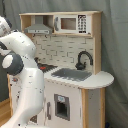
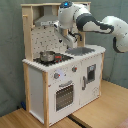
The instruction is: Play with the kitchen
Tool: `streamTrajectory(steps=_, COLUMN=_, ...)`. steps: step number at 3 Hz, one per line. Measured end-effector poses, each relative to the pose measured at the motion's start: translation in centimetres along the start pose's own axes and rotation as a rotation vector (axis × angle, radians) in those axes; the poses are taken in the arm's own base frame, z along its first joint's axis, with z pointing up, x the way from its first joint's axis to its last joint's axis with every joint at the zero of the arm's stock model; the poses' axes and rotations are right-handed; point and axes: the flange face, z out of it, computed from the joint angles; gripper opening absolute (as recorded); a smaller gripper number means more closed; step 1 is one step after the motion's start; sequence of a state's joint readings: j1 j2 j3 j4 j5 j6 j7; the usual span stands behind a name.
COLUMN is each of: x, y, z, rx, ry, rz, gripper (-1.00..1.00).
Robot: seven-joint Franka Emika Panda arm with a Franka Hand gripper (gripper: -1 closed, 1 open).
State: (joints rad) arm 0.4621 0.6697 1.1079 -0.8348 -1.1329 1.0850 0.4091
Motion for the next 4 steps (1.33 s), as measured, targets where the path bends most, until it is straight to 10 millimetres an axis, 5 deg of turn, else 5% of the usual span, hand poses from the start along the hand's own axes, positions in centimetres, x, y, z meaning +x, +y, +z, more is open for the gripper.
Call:
streamTrajectory(steps=2, x=-2.3, y=-7.7, z=-4.2, rx=-0.102, ry=0.111, rz=-0.127, gripper=1.0)
streamTrajectory(steps=4, x=-2.3, y=-12.4, z=-4.1, rx=-0.254, ry=0.183, rz=-0.21, gripper=1.0)
